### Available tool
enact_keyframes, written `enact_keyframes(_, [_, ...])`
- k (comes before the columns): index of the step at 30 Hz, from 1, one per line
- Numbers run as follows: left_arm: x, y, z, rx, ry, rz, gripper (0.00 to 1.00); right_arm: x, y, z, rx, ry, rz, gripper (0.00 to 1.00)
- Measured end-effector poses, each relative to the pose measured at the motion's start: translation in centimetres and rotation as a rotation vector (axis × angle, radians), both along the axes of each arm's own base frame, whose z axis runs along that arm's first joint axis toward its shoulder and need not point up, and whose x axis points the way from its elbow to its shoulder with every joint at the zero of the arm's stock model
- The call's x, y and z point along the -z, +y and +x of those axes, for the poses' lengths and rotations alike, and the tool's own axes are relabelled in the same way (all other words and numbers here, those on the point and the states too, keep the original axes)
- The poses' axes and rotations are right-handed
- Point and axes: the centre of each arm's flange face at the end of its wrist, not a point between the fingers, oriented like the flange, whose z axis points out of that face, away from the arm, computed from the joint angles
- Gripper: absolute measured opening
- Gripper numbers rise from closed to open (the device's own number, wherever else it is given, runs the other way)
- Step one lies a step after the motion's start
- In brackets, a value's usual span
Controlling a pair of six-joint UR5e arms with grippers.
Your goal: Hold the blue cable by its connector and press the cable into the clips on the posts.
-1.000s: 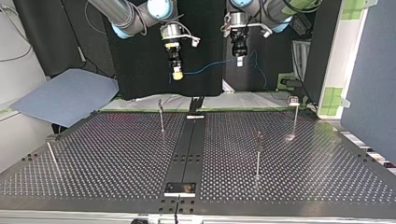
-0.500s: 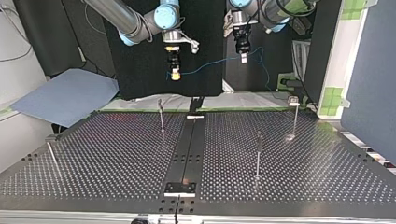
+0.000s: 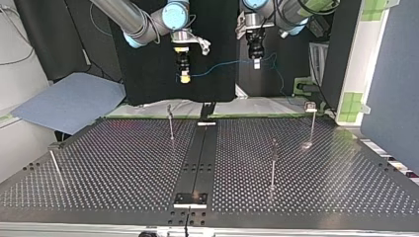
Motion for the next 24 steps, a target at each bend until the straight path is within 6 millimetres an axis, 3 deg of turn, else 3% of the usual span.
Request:
enact_keyframes(4, [-1.5,0.1,1.0,-0.008,-0.011,0.001,0.0,-2.4,-0.5,0.7,-0.025,-0.07,-0.016,0.0])
enact_keyframes(14, [-6.4,0.6,6.1,-0.018,-0.078,-0.03,0.0,-8.8,-1.5,2.5,-0.097,-0.148,-0.062,0.0])
enact_keyframes(24, [-11.9,0.7,8.7,-0.05,-0.143,-0.058,0.0,-11.6,-2.4,3.8,-0.128,-0.159,-0.063,0.0])
